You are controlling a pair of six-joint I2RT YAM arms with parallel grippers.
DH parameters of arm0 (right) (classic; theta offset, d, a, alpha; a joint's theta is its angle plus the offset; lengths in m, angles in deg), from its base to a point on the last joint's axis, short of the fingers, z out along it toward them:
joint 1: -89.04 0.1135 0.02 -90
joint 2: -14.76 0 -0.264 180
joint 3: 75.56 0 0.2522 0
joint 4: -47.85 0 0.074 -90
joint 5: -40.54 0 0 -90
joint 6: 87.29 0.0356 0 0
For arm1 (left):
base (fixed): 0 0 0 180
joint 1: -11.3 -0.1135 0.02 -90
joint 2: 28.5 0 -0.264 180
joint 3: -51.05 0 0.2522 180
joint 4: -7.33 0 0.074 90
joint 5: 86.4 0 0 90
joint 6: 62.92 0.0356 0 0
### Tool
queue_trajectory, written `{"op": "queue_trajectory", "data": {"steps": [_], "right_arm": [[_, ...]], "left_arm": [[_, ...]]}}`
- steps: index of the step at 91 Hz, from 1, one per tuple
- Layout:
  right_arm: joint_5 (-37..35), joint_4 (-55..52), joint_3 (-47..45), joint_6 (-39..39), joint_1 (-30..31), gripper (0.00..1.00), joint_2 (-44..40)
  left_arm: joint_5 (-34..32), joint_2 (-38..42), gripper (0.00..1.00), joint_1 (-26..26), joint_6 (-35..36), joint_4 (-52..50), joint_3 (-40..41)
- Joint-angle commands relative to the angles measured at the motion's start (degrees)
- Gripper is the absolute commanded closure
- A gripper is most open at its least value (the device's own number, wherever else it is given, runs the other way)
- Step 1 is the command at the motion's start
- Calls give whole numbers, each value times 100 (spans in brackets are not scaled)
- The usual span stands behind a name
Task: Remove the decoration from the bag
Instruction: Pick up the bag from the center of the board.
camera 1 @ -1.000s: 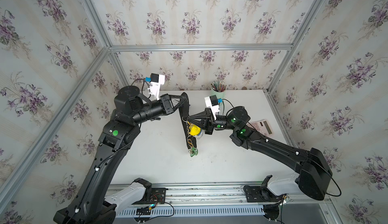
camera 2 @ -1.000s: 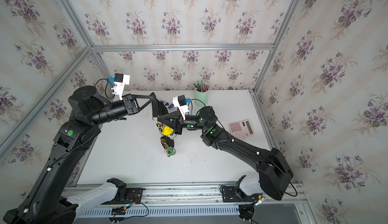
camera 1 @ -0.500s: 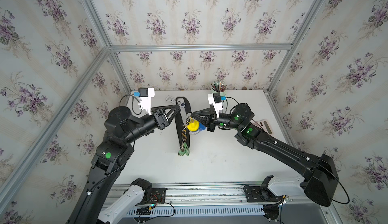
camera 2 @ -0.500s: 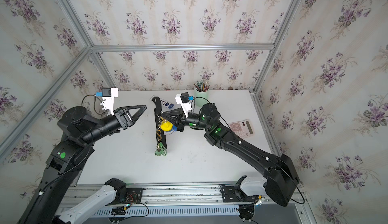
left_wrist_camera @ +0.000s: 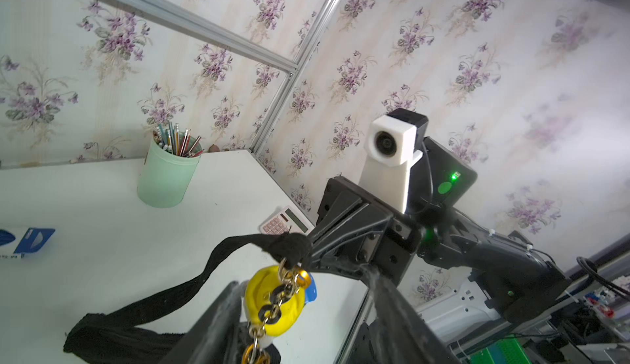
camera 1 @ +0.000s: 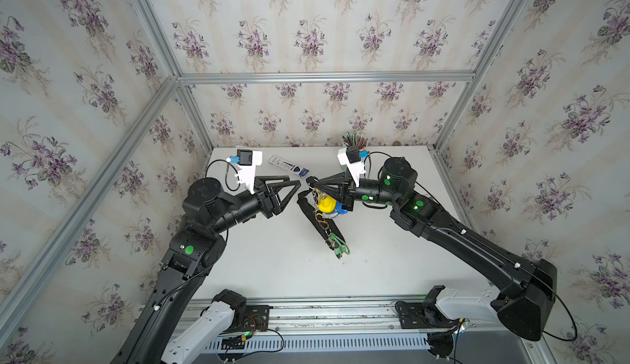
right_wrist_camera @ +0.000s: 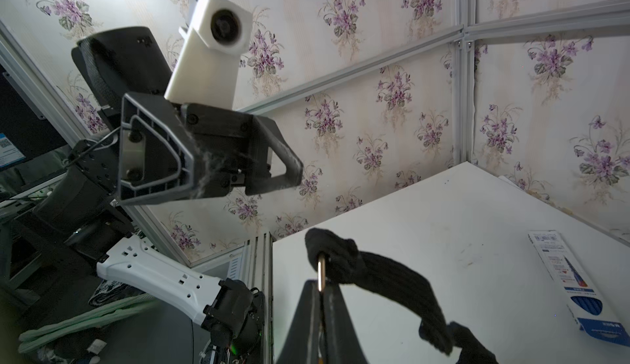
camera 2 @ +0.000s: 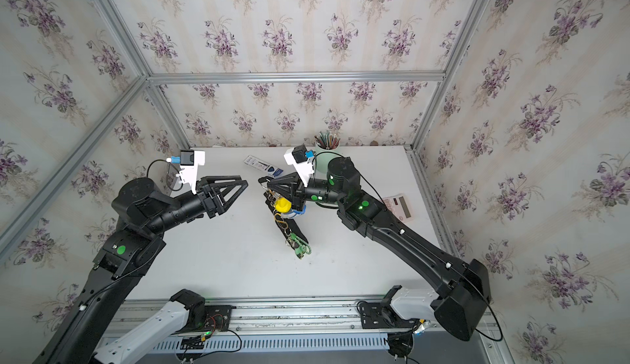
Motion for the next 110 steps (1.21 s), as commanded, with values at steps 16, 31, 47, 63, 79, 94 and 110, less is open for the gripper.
{"op": "queue_trajectory", "data": {"steps": [16,31,47,63,79,94,110], "right_arm": [[598,-1219,271,-838,0,100,-162],[819,-1404,350,-936,-1,100,-194],[927,-1447,373,-958,0,100,-221],[991,-1416,382,-917,-5,100,-255],[1056,-1371,382,-874,-1,100,-307],[1073,-1329,374,-832,0,100,-335],[1076,-1307,365,-809,-1,100,-349]], "left_arm": [[1484,-497,60,-2,1755,-573,-490],[2203,-660,59,5,1926,-543,-324],[2349,-815,61,55,1893,-584,-222],[2551,-926,60,88,1724,-269,-19],[2635,-1034,68,119,1716,-229,10],[2767,-1013,84,119,1593,-28,50],[2743,-1000,100,119,1558,10,50]]}}
